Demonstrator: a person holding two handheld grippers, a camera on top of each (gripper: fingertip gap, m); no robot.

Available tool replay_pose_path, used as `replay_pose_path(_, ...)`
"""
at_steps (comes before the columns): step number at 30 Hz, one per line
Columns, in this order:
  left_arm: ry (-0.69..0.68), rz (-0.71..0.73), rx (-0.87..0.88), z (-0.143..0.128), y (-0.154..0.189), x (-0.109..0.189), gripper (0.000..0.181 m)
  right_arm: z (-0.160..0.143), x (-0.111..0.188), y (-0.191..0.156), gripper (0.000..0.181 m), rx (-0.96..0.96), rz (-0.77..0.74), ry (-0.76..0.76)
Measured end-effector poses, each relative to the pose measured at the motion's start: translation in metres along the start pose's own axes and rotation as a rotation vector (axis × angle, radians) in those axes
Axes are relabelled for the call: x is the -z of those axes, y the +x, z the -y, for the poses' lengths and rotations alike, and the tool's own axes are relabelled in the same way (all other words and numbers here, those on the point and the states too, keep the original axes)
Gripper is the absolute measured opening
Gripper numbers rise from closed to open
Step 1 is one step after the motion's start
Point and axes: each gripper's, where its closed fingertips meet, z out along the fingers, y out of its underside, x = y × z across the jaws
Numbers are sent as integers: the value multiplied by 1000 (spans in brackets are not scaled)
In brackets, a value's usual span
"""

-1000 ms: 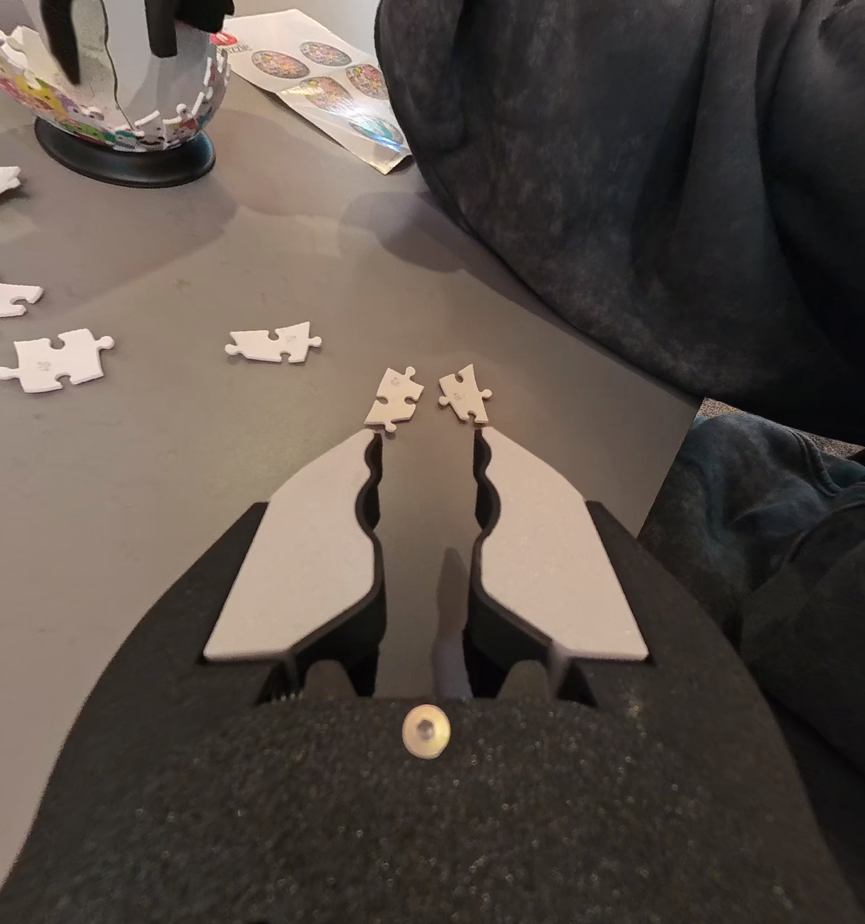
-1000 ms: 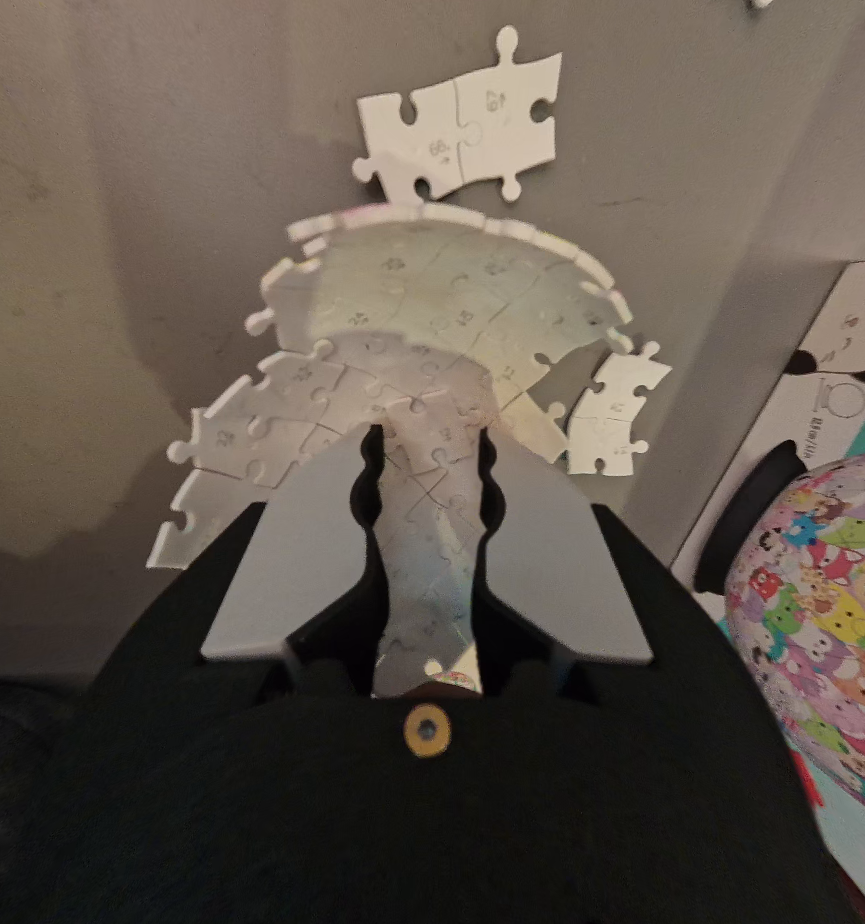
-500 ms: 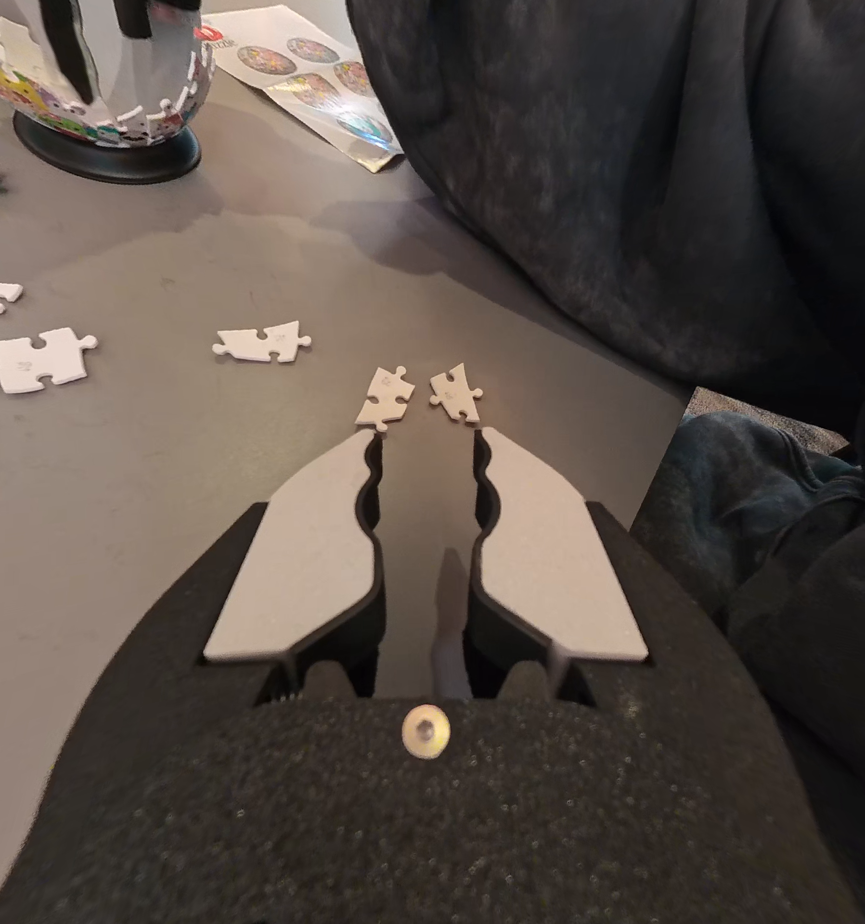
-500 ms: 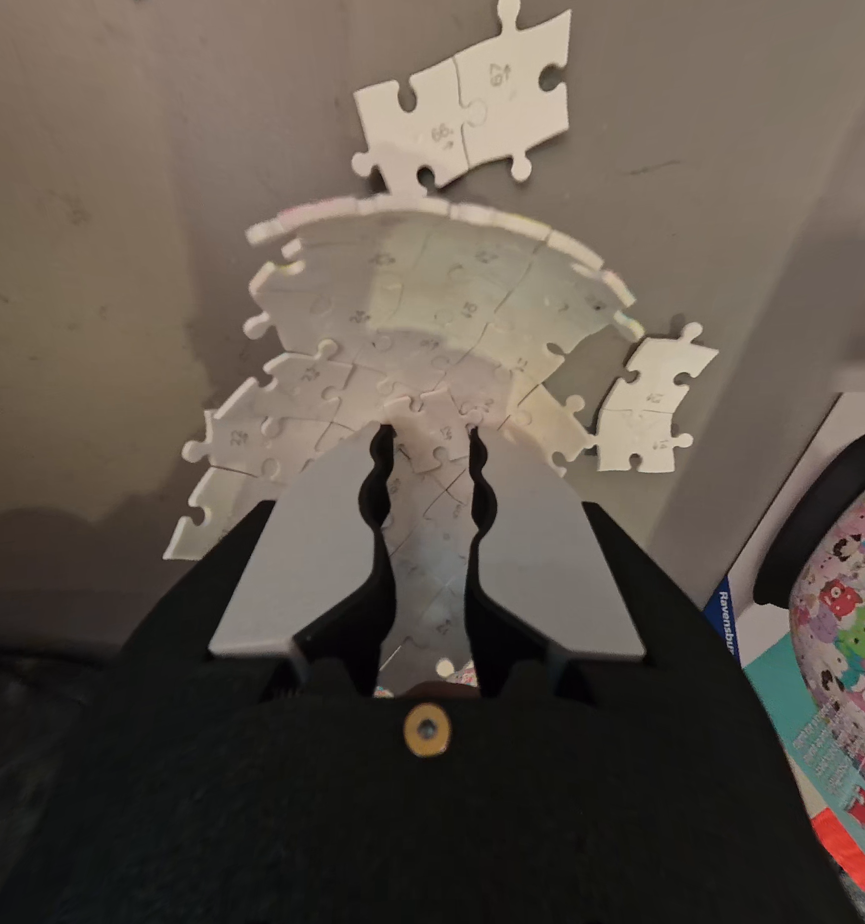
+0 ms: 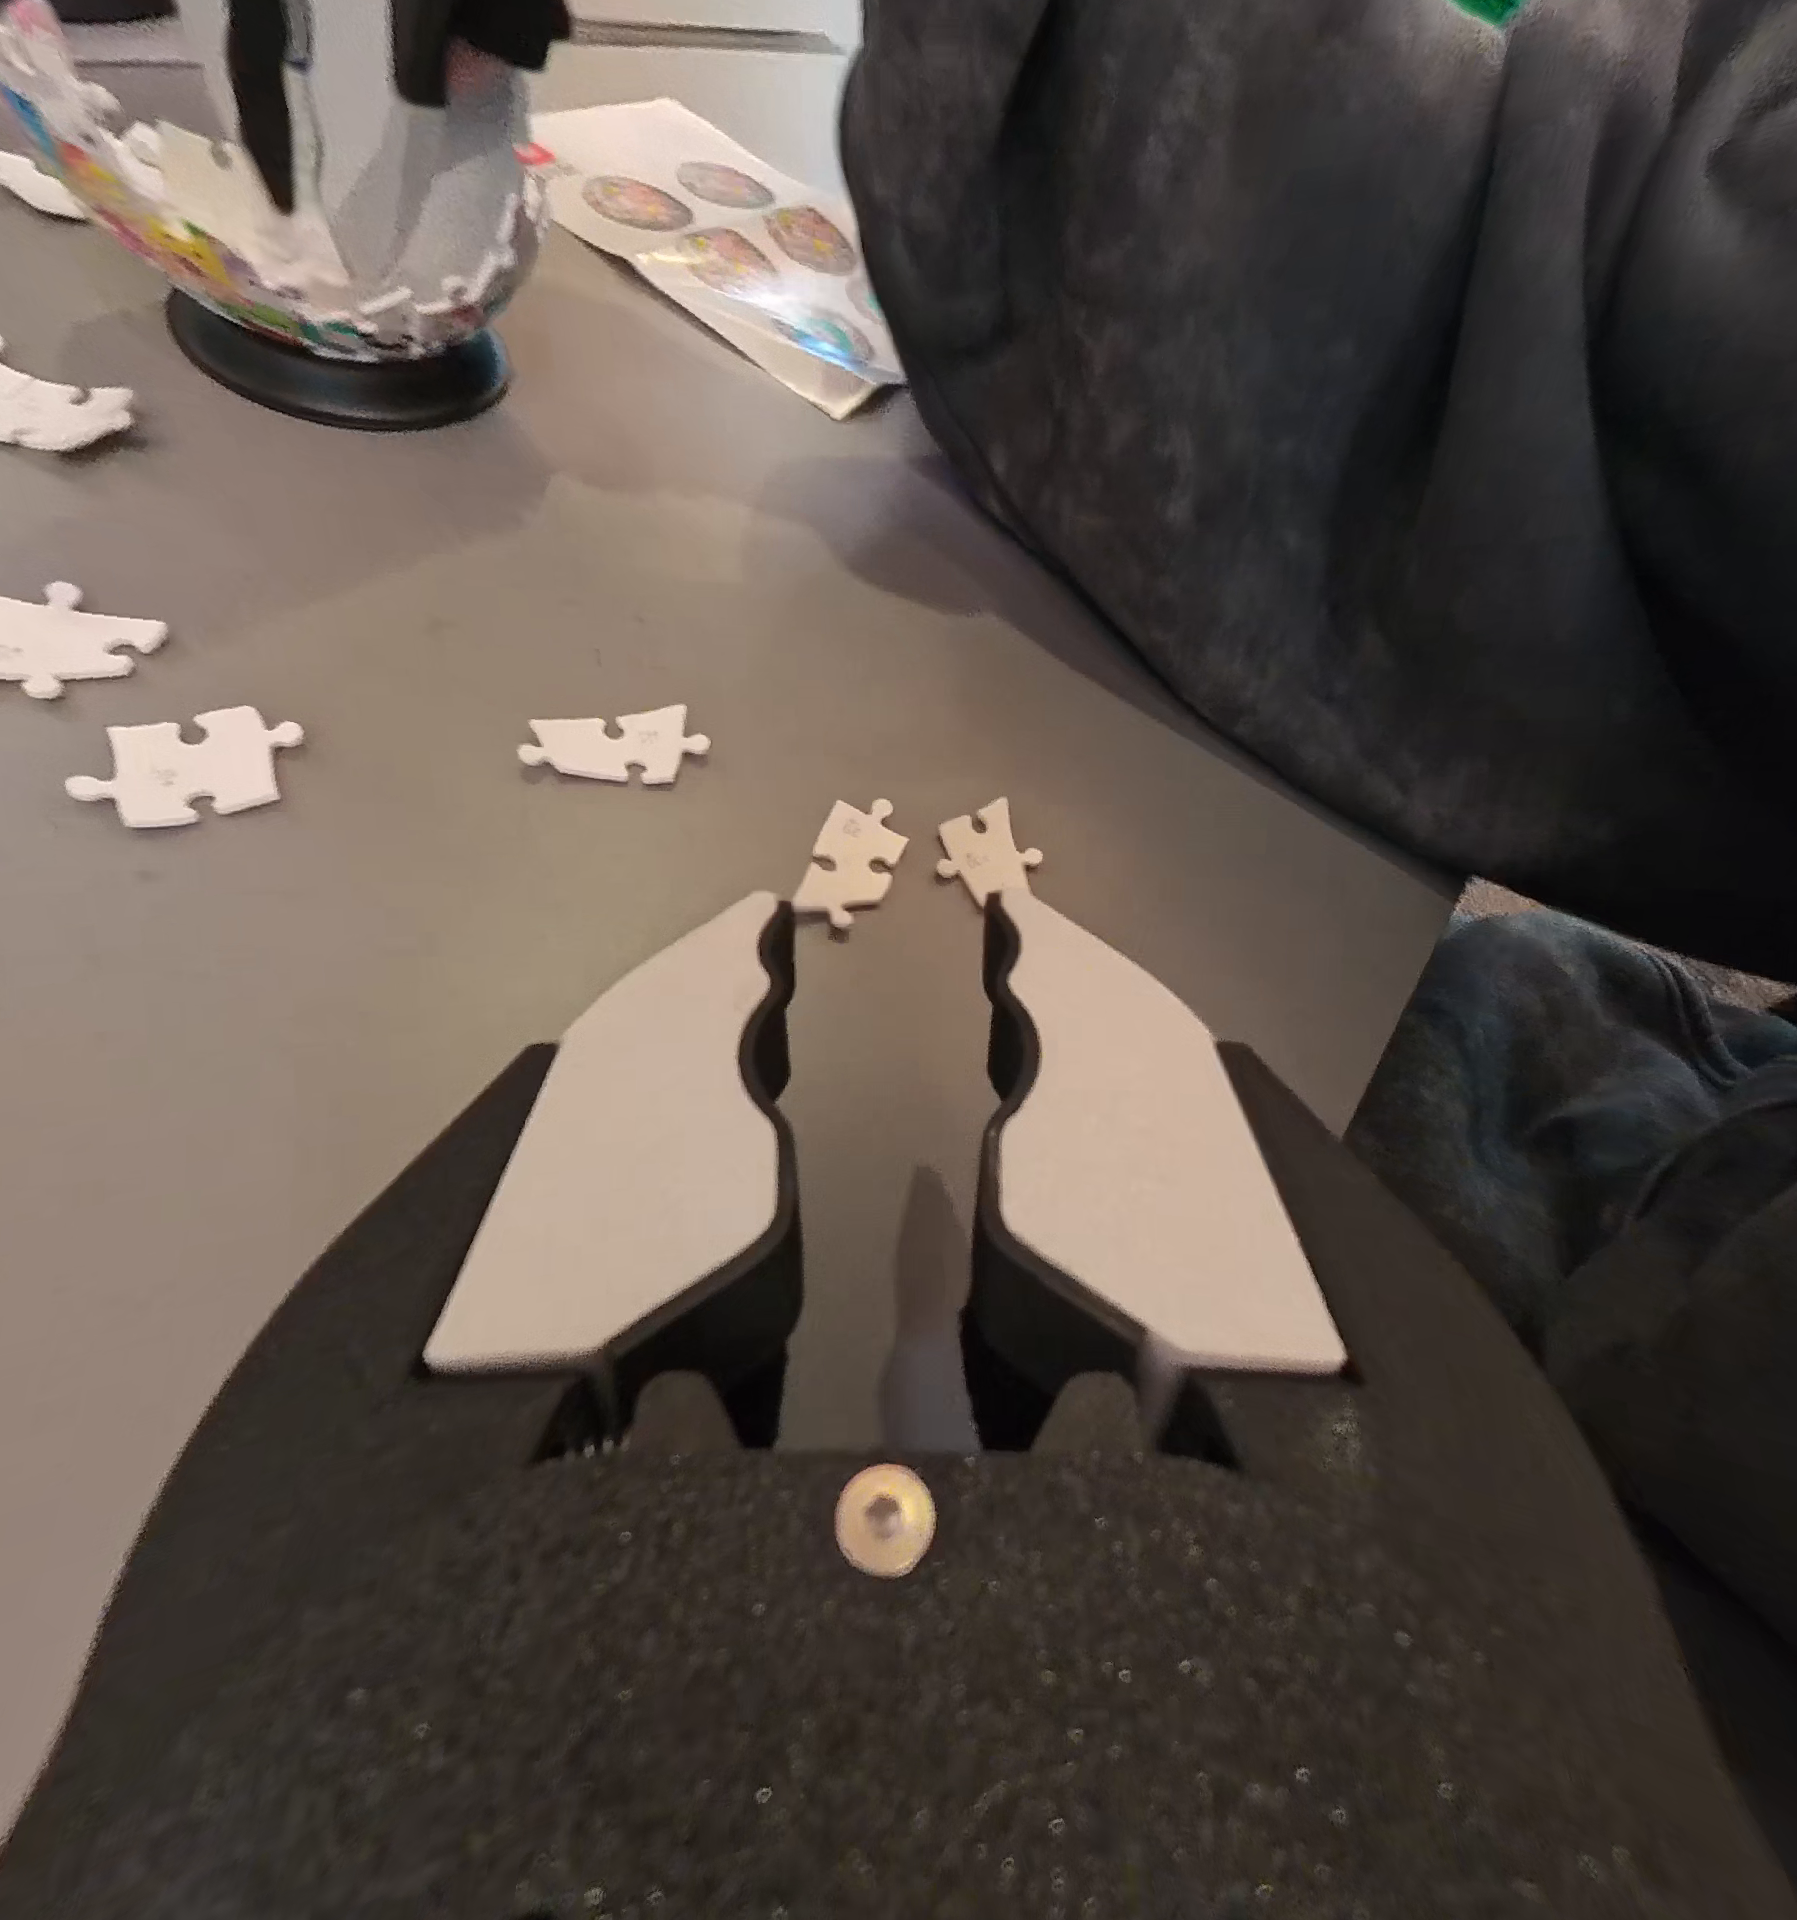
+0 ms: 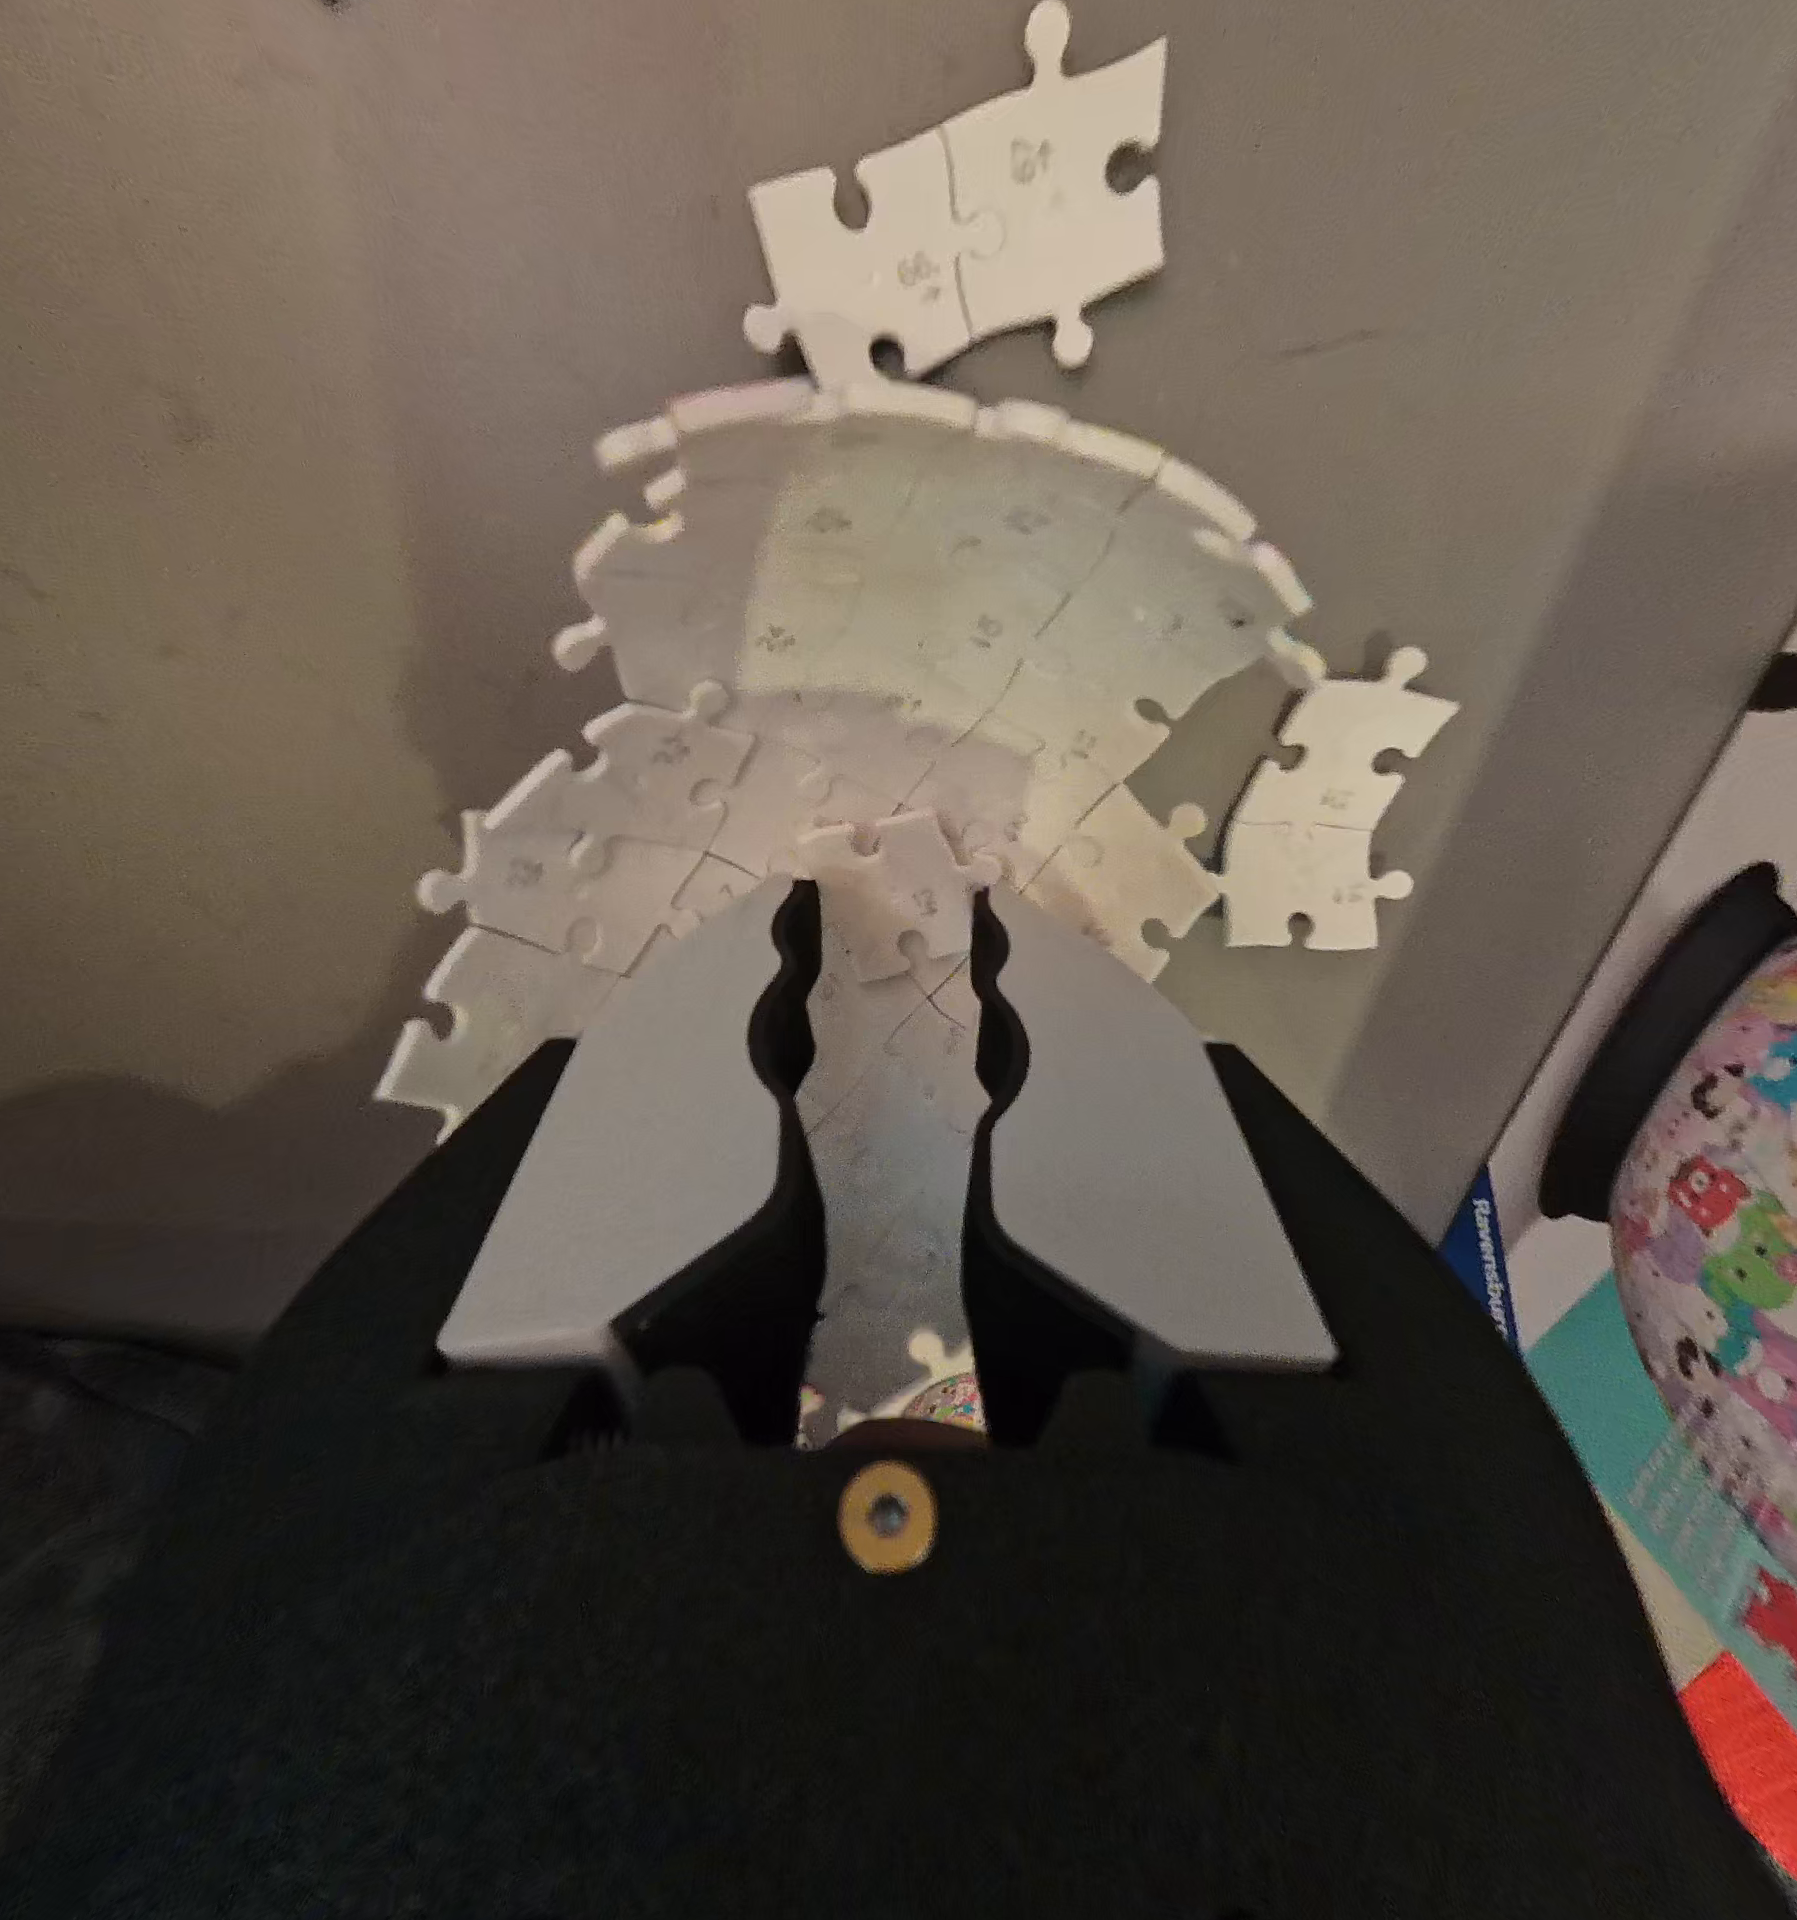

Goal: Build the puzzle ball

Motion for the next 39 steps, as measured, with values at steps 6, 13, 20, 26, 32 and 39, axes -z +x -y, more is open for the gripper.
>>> replay_pose_path(6,148,89,112,52,-38,5,34,24,53,-6,27,-2,-145,174)
replay_pose_path(13,208,-5,264,129,-65,-23,34,71,117,-71,27,68,-256,416)
replay_pose_path(20,196,-247,458,139,-43,-41,17,80,116,-126,28,108,-281,432)
replay_pose_path(26,118,-231,443,118,-43,-47,2,79,122,-144,14,141,-328,429)
replay_pose_path(32,-48,-253,93,109,-25,-38,2,65,133,-155,29,60,-284,508)
replay_pose_path(39,-185,-285,-205,98,8,-27,2,68,113,-191,14,15,-30,632)
